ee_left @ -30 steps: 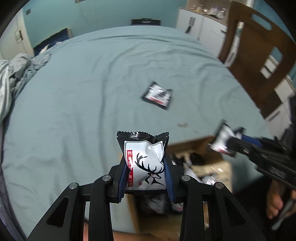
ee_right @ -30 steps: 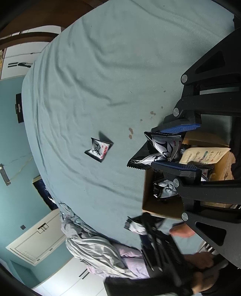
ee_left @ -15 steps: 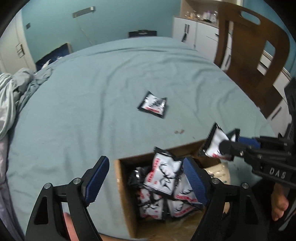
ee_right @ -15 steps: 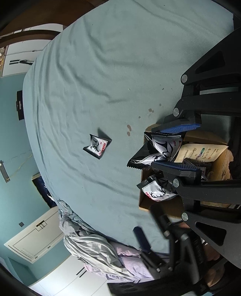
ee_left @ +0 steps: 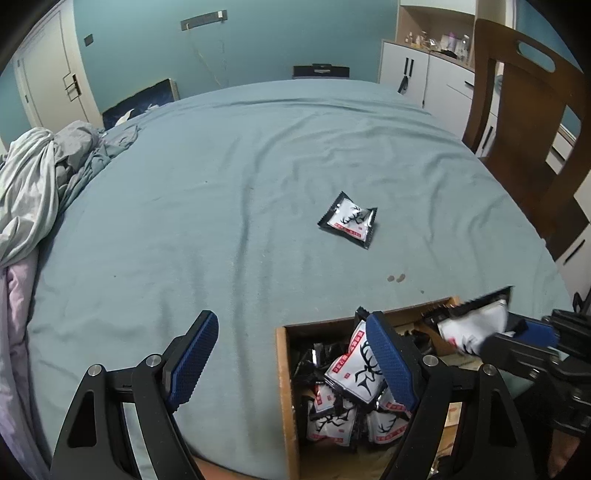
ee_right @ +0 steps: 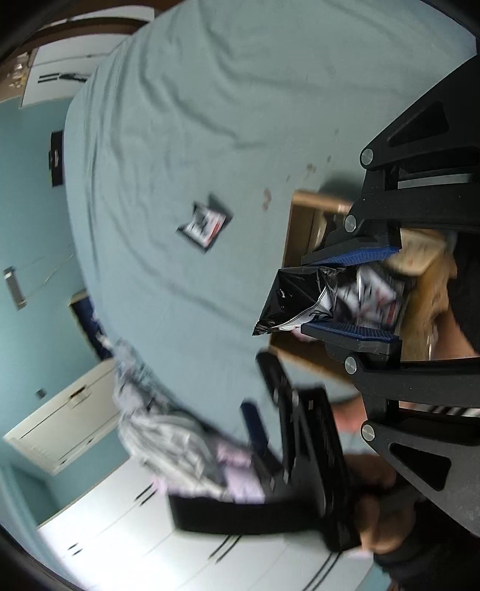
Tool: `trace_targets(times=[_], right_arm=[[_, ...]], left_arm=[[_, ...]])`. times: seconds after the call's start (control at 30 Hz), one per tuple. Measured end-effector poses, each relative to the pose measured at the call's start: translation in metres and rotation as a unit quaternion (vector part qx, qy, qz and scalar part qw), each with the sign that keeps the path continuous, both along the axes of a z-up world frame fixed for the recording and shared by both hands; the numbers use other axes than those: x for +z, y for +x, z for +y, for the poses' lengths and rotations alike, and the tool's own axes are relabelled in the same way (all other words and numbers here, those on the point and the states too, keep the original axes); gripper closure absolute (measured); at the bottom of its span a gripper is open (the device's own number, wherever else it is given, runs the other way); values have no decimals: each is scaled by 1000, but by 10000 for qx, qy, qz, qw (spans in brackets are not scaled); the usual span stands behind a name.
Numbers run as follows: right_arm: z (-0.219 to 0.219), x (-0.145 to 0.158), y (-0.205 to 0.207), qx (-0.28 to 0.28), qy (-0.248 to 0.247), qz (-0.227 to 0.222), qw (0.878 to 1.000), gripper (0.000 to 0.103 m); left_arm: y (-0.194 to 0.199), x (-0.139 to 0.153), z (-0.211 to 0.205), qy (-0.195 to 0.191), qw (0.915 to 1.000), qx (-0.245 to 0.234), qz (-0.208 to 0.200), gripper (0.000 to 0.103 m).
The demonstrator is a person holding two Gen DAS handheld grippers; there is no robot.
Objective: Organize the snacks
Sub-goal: 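Lower both held deer packets into the cardboard box and open both tools, then reach the right tool to the last deer packet and grasp it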
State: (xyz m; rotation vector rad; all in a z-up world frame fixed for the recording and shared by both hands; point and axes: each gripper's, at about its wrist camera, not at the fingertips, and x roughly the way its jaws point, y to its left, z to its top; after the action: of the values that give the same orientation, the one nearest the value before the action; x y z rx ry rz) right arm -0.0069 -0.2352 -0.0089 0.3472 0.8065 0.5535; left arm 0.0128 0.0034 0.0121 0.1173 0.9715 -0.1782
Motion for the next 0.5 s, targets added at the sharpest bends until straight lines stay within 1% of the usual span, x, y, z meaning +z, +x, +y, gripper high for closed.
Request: trace_targets(times=[0.03,0.1,0.17,0.2,0.23,0.33,0.4,0.5], right_arm=[[-2,0,-1,3,39,-8,10000,76],[-5,-4,-1,22,125,113,9999,75],[-11,-9,3,3,280,352,9990,67],[-17,-14,6,-81,430,529,9976,55],[-20,-15,8,-149,511,595,9968,44],[-39,-15,12,-473,882,650,9929,34],[-54,-15,13,-775,1133,712,9880,30],[-68,-22,9,-1219,1330,809,9803,29]], left_arm=[[0,0,0,3,10000,18,-16,20],[1,1,2,-8,10000,52,-25,20],[2,1,3,-59,9999,82,9,20],[3,0,4,-91,9999,87,45,20],[3,0,4,-132,9998,80,96,20],[5,-1,5,-222,9995,76,188,20],[7,-2,5,-249,9994,67,225,20],[8,-2,6,-325,9990,70,292,20]])
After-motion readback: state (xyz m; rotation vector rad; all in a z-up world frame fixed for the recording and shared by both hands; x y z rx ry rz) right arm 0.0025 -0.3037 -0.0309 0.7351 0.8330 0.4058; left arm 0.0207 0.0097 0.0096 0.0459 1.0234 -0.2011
